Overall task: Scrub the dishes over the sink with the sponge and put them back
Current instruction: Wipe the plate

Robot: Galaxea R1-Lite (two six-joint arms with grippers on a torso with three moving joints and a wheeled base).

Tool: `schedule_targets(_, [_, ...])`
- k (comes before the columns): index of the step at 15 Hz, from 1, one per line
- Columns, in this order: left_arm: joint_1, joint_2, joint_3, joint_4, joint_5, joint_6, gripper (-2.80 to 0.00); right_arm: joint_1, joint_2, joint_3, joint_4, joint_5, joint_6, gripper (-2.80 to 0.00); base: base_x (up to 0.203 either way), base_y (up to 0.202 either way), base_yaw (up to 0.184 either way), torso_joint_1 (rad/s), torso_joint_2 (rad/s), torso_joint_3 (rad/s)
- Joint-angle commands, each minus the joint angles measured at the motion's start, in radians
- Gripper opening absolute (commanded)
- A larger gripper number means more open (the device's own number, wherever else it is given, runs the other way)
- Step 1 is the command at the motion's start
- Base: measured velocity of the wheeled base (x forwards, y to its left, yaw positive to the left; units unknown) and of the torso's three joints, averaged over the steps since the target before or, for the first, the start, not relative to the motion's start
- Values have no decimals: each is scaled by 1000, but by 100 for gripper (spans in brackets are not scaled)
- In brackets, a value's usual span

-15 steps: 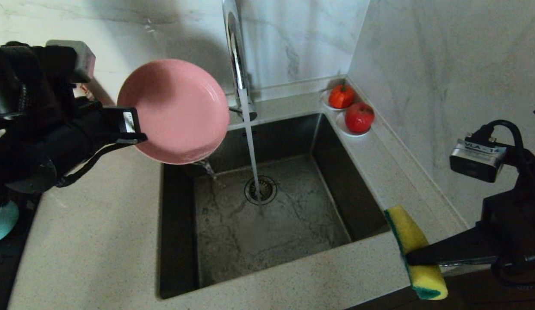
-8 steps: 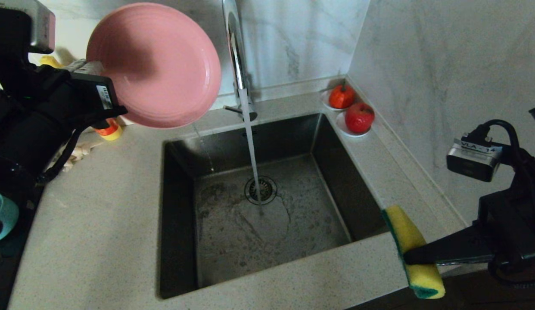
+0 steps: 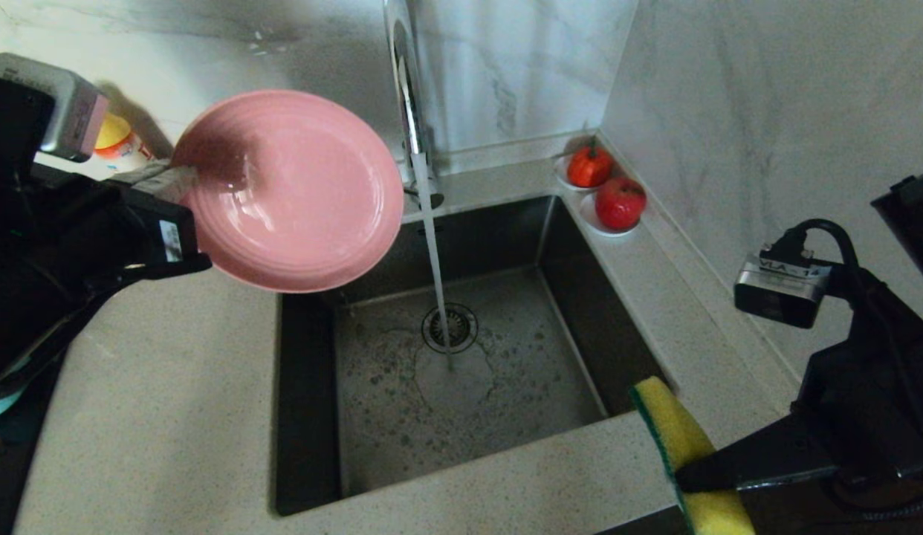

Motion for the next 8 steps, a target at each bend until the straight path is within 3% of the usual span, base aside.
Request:
schedule_targets(1, [0,-133,25,183,-54,-2,-280,28,31,-25,12,62,4,-280,0,0,0,0,0,0])
schedule_targets(5, [0,-173,109,206,-90,-11,-280,91,73,-93,59,156,1,-280,0,0,0,0,0,0])
schedule_targets(8, [0,-167,138,87,-88,-16,-280,182,85,-135,65,196,2,-280,0,0,0,0,0,0])
